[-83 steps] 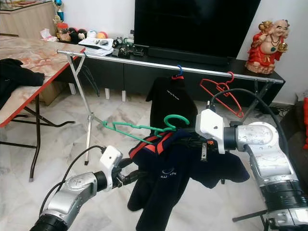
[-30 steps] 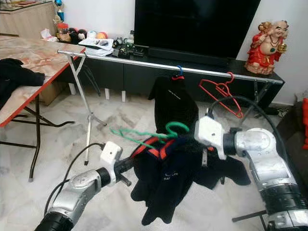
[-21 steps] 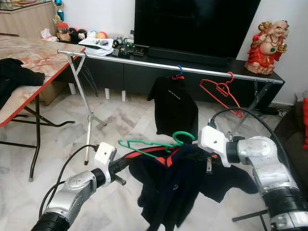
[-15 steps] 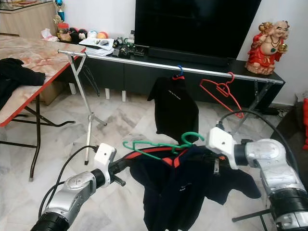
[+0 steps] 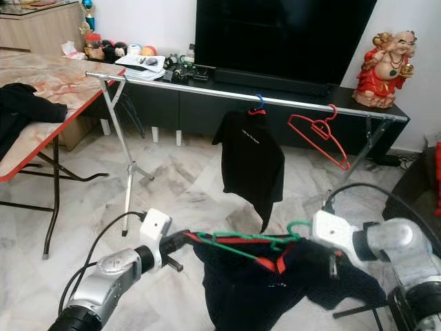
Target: Hang hanger
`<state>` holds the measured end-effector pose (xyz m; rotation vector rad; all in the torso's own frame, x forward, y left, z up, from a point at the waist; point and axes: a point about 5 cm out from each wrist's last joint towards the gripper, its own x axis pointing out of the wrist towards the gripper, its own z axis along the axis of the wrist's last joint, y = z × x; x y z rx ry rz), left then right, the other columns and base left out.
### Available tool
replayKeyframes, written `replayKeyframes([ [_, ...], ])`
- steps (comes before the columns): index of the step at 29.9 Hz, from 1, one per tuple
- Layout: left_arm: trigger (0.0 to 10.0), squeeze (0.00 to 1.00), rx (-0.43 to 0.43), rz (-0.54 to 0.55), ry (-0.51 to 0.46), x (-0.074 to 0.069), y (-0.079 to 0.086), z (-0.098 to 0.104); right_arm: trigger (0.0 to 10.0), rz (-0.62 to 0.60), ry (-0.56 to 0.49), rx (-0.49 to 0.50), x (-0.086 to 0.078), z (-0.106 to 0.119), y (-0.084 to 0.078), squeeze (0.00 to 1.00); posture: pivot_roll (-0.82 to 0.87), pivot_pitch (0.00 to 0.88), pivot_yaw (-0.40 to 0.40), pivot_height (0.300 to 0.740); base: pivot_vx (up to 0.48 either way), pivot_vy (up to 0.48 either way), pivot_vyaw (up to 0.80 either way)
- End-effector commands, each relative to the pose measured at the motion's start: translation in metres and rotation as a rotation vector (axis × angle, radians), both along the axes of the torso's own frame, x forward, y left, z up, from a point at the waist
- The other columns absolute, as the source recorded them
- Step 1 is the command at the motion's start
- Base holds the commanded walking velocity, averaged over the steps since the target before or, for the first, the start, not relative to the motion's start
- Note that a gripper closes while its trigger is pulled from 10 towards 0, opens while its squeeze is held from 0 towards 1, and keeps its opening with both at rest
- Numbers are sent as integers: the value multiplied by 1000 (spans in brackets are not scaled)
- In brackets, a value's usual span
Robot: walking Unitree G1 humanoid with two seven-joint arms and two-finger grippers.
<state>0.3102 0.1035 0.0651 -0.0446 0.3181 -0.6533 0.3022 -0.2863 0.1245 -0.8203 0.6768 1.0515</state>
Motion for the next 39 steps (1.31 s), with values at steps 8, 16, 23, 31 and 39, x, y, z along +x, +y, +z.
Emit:
replayKeyframes([
  [8,0,0,57,67,5,3,19,-1,0,-116,-71,-89,3,4,-24,0,57,0,-99,740,0,0,0],
  [16,0,0,53,10,-38,4,15,13,0,-95,-109,-206,6,-12,-16,0,65,0,-97,740,0,0,0],
  [23,0,0,-2,-115,-98,1,4,42,0,-74,-147,-164,14,-24,9,0,78,0,-95,740,0,0,0],
  [31,0,0,-43,-271,-157,-8,-11,67,0,-79,-178,-96,22,-35,37,0,81,0,-91,740,0,0,0],
  [39,0,0,-69,-358,-222,-15,-19,93,0,-75,-154,-101,23,-47,54,0,96,0,-93,740,0,0,0],
])
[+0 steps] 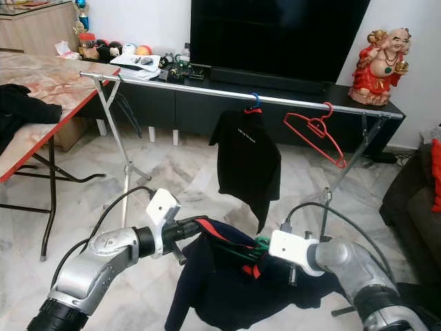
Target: Hang hanger
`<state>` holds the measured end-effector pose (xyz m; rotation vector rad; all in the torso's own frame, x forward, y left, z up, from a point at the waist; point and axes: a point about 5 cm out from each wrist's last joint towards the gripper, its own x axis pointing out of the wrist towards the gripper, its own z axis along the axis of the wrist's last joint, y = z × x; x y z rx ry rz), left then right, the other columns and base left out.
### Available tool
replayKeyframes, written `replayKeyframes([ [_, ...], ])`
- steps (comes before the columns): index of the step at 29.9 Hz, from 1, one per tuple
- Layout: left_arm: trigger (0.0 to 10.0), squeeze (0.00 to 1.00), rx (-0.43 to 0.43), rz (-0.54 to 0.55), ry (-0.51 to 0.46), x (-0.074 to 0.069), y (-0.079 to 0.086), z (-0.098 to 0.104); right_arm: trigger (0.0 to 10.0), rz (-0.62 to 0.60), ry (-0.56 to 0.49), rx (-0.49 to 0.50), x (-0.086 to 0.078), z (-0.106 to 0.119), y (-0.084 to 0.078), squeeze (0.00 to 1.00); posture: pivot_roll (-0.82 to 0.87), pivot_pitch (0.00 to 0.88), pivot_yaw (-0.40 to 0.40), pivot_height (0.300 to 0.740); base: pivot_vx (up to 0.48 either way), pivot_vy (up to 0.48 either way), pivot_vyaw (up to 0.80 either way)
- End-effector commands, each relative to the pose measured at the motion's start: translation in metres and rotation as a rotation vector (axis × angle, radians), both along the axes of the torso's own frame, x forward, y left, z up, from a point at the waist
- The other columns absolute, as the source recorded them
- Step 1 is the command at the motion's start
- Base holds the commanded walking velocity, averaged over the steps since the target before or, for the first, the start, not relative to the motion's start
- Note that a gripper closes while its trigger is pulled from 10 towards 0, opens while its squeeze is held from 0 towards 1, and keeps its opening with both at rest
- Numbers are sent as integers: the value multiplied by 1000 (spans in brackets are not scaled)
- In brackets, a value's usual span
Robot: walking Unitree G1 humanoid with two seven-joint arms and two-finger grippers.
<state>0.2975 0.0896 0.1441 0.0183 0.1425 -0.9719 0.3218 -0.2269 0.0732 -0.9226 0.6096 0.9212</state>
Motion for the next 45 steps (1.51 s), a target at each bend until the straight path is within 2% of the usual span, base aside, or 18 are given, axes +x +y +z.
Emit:
replayKeyframes([
  [1,0,0,-29,-54,-50,-4,-6,16,0,-39,-17,-36,5,4,-5,0,96,0,-93,740,0,0,0],
  [10,0,0,-51,-121,-68,-12,-12,30,0,-187,-96,-91,14,-1,-4,0,103,0,-95,740,0,0,0],
  [12,0,0,-50,-129,-67,-13,-13,30,0,-255,-130,-71,19,2,-4,0,107,0,-95,740,0,0,0],
  [13,0,0,-48,-133,-66,-14,-14,29,0,-280,-121,-15,21,3,1,0,107,0,-95,740,0,0,0],
  [16,0,0,-49,-153,-67,-16,-18,28,0,-243,-79,58,21,2,13,0,111,0,-97,740,0,0,0],
  [21,0,0,-31,-214,-67,-24,-23,25,0,-247,-122,84,26,7,19,0,111,0,-97,740,0,0,0],
  [22,1490,0,-10,-254,-64,-29,-24,23,0,-270,-136,108,29,10,21,0,111,0,-97,740,0,0,0],
  [23,3608,0,-1,-274,-59,-32,-25,21,0,-282,-144,127,31,12,23,0,111,0,-97,740,0,0,0],
  [24,3608,0,4,-285,-55,-33,-25,20,0,-288,-149,138,32,14,24,0,111,0,-97,740,0,0,0],
  [25,10000,416,7,-325,-38,-38,-26,18,0,-299,-166,144,35,16,26,0,112,0,-99,740,0,0,0],
  [26,10000,416,7,-352,-26,-42,-27,18,0,-307,-178,146,36,17,27,0,112,0,-99,740,0,0,0],
  [27,10000,1000,28,-392,-14,-48,-27,15,0,-317,-189,150,38,19,29,0,115,0,-101,740,0,0,0],
  [31,10000,1000,86,-450,21,-57,-26,5,0,-327,-213,165,42,23,34,0,115,0,-103,740,0,0,0],
  [37,10000,1000,90,-459,24,-57,-25,5,0,-324,-218,217,45,25,43,0,120,0,-107,740,0,0,0],
  [39,10000,1000,108,-422,10,-53,-21,5,0,-288,-199,228,44,25,47,0,119,0,-106,740,0,0,0],
  [41,10000,1000,124,-288,-27,-37,-11,7,0,-164,-159,234,39,25,52,0,122,0,-110,740,0,0,0],
  [43,10000,1000,130,-282,-31,-35,-5,8,0,-103,-132,223,36,24,53,0,121,0,-112,740,0,0,0],
  [45,10000,1000,142,-305,-32,-37,3,10,0,24,-88,192,30,22,53,0,121,0,-112,740,0,0,0],
])
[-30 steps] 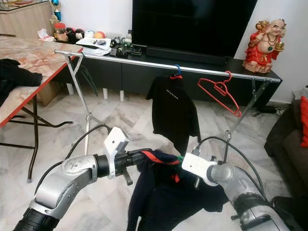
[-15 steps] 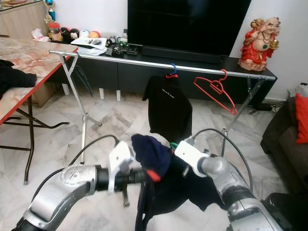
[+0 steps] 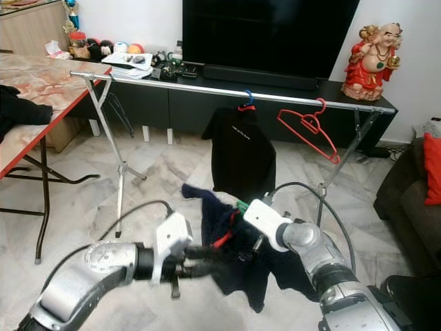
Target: Hang hanger
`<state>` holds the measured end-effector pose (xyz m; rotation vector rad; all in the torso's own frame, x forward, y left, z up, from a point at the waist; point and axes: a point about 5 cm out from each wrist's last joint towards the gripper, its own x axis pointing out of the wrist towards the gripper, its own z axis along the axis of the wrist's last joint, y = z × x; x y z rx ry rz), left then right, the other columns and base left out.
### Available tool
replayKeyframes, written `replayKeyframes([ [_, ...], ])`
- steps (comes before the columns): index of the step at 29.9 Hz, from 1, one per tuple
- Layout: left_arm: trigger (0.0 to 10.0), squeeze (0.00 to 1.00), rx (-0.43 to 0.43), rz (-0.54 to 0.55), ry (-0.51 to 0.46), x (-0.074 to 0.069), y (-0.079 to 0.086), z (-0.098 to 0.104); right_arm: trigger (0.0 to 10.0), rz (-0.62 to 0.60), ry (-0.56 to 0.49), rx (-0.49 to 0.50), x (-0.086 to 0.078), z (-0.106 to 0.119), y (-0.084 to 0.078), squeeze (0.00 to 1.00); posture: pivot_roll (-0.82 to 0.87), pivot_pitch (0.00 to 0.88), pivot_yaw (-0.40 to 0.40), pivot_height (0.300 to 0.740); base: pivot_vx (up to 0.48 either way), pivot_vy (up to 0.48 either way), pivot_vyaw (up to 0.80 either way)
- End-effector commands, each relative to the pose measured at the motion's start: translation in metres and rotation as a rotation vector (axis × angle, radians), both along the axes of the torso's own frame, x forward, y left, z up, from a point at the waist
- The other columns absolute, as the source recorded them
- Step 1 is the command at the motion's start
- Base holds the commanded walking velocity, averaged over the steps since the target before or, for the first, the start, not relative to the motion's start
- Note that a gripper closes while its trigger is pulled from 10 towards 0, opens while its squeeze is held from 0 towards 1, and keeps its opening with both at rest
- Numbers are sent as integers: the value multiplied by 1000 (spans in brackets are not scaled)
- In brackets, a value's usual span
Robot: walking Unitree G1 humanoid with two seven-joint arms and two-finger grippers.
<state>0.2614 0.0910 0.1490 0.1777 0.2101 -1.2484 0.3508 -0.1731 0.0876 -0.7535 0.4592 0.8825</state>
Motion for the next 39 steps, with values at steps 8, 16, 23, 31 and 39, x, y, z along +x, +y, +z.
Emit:
replayKeyframes([
  [8,10000,1000,129,-2,-29,3,21,-6,0,311,83,-47,-13,9,-4,0,126,0,-120,740,0,0,0],
  [16,10000,1000,182,37,-43,10,23,-15,0,380,87,2,-17,10,6,0,125,0,-114,740,0,0,0],
  [23,10000,1000,199,64,-71,16,27,-18,0,450,112,16,-24,9,7,0,119,0,-109,740,0,0,0],
  [31,10000,31,236,26,-43,14,22,-27,0,481,100,32,-26,10,14,0,112,0,-103,740,0,0,0],
  [39,10000,0,194,-16,-32,10,3,-30,0,534,81,64,-27,14,27,0,108,0,-104,740,0,0,0],
])
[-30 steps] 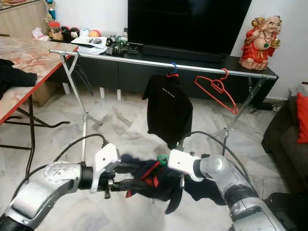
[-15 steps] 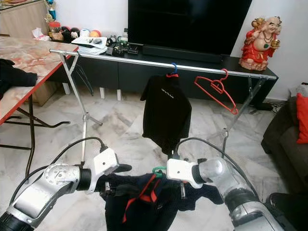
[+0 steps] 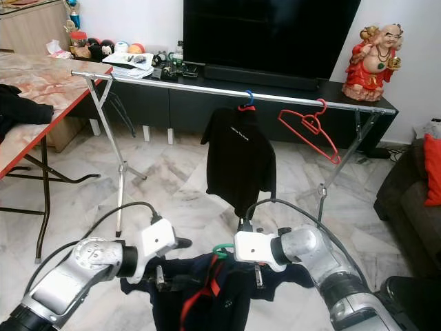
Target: Hang hanger
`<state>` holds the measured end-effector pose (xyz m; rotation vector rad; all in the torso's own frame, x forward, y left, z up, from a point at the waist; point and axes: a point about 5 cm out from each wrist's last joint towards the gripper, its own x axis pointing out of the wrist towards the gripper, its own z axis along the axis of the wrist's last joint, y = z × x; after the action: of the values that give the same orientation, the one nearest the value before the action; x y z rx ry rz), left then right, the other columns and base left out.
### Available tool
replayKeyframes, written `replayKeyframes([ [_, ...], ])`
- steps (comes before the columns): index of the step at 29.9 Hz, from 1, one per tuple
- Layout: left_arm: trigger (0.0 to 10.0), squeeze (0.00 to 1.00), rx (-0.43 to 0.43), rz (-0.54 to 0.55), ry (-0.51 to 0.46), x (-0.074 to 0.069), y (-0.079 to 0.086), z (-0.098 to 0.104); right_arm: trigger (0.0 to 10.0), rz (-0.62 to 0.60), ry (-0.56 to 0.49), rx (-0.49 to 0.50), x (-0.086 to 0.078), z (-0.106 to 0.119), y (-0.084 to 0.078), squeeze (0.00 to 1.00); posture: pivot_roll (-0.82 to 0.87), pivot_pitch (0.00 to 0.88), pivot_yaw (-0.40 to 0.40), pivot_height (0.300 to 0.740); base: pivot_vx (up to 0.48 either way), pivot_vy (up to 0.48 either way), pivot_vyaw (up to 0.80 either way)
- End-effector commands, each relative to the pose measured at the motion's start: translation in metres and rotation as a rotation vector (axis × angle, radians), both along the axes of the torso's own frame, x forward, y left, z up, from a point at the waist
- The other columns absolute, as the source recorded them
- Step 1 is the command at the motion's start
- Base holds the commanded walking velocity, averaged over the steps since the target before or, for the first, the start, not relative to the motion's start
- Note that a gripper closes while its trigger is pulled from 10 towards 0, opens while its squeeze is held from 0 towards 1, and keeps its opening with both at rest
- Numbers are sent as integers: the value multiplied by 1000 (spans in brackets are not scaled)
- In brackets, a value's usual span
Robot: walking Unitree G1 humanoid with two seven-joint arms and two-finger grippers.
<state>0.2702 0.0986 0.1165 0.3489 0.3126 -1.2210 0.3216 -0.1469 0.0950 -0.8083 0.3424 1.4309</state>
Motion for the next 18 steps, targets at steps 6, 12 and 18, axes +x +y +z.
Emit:
replayKeyframes([
  [6,10000,0,4,-34,-10,0,-11,-1,0,37,-24,52,-1,9,10,0,108,0,-106,740,0,0,0],
  [12,10000,0,15,-33,1,-2,-14,-5,0,56,-31,59,-2,12,14,0,107,0,-111,740,0,0,0],
  [18,0,0,71,-8,19,-1,-12,-14,0,63,-42,66,-2,17,17,0,107,0,-113,740,0,0,0],
])
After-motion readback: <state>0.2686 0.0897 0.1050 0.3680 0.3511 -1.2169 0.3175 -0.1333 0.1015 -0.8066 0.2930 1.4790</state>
